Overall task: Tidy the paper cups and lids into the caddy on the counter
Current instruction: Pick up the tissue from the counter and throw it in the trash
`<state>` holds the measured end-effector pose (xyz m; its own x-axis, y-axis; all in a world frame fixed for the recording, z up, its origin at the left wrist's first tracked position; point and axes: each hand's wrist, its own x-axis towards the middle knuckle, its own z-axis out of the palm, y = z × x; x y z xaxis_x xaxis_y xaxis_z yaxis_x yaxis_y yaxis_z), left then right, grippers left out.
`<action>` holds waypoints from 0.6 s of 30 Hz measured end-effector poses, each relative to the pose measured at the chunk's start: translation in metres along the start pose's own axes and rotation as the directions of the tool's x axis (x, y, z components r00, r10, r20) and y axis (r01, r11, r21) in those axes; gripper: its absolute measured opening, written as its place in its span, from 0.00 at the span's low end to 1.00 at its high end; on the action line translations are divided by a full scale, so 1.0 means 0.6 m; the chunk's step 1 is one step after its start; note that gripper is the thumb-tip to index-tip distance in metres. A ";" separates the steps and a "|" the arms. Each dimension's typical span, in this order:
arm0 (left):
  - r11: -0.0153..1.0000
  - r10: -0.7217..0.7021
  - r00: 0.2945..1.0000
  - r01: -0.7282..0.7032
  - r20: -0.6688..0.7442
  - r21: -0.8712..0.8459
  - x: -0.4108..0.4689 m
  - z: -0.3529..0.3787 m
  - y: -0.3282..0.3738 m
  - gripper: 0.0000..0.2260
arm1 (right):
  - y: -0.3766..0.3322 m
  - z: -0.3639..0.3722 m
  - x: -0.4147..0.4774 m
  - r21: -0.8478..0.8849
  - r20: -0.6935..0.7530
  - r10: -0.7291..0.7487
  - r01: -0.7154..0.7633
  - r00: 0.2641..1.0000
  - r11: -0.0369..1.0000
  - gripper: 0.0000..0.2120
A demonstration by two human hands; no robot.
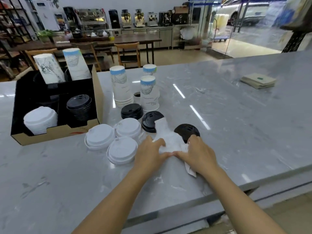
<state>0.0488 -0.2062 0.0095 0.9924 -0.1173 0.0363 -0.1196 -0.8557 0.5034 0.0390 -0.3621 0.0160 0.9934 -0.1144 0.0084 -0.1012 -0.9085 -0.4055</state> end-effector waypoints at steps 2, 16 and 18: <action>0.999 0.028 0.999 -0.028 -0.028 0.017 0.003 0.000 -0.002 0.13 | 0.003 -0.003 -0.001 0.017 0.009 -0.032 0.032 0.999 0.999 0.21; 0.755 -0.299 0.928 0.088 -0.222 -0.650 -0.003 -0.048 -0.023 0.14 | 0.008 0.009 0.010 -0.021 -0.127 -0.110 0.109 0.986 0.994 0.12; 0.730 -0.319 0.920 0.087 -0.226 -0.678 -0.008 -0.053 -0.023 0.15 | 0.002 0.008 0.009 0.010 -0.149 -0.097 0.100 0.984 0.995 0.13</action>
<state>0.0466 -0.1780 0.0301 0.9580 0.2788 0.0674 0.0182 -0.2934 0.9558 0.0444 -0.3621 0.0111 0.9793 -0.0845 0.1841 -0.0013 -0.9113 -0.4116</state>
